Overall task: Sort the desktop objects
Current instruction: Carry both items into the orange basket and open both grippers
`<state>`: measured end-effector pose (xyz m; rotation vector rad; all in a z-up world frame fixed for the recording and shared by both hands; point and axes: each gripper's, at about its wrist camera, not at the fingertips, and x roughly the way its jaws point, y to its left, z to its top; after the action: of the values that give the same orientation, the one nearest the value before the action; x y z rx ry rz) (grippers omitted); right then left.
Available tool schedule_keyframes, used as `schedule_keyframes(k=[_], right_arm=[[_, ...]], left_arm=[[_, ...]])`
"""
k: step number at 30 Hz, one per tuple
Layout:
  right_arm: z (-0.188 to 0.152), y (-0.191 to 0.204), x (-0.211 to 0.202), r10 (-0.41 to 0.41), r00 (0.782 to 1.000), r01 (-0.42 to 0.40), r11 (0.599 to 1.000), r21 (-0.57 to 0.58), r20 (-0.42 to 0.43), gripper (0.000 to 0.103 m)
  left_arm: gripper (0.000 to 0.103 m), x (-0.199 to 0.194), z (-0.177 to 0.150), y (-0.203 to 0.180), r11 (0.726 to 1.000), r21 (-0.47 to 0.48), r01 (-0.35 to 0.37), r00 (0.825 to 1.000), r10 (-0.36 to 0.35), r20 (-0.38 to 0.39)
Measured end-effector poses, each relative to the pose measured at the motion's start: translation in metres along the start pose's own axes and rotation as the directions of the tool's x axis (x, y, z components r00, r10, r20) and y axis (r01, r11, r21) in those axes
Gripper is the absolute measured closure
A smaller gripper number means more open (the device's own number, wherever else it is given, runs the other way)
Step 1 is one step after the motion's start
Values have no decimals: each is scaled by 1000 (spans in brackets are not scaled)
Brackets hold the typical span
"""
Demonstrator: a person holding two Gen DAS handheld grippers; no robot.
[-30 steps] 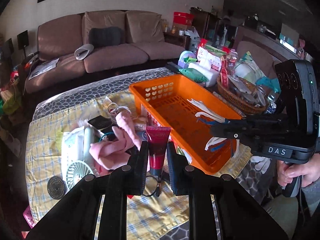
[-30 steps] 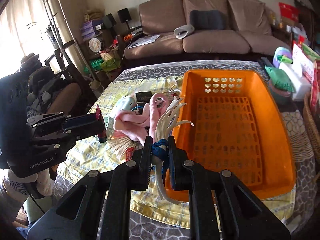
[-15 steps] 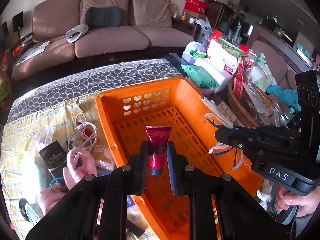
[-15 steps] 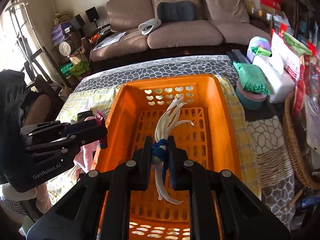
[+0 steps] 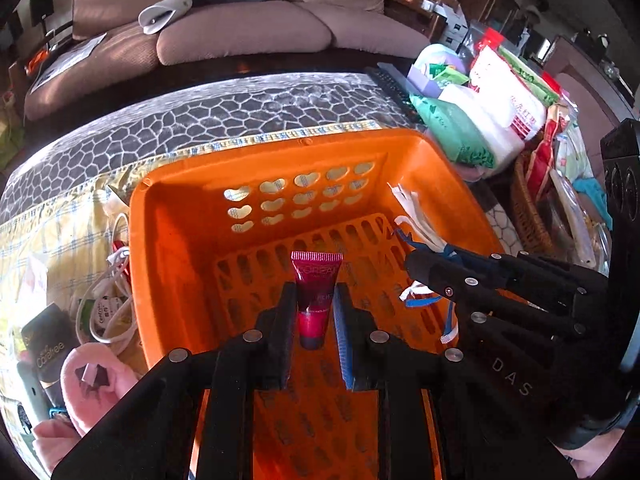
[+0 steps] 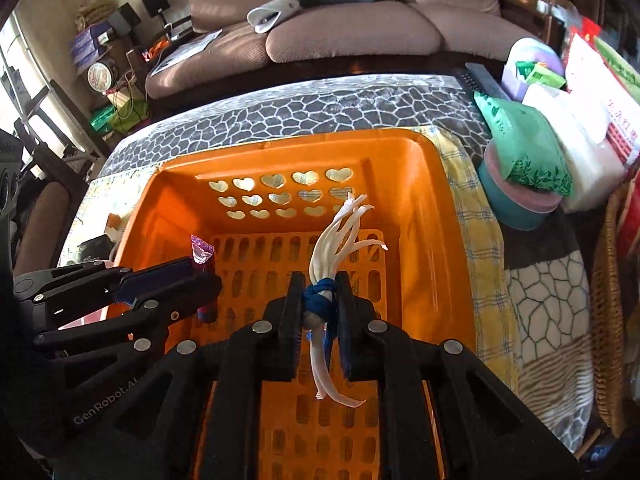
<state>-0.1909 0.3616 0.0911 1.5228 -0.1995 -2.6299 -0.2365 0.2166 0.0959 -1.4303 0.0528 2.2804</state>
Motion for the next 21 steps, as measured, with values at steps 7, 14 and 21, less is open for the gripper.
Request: schedule_keyframes(k=[7,14,21], right_arm=[[4,-4,25,-20,999,20,1000,-4,-26,90],[6,3,35,-49,998,48,998,-29,-38,89],[12,4,26,-55,998,55,998,-34,-11,83]], left_arm=[[85,24,9,-4,999,3,-50,998,50,-47],[84,33,15,7,997,-37,-69,995,66,-78],[71,18,19,15,997,-68,-35,999,33,-39]])
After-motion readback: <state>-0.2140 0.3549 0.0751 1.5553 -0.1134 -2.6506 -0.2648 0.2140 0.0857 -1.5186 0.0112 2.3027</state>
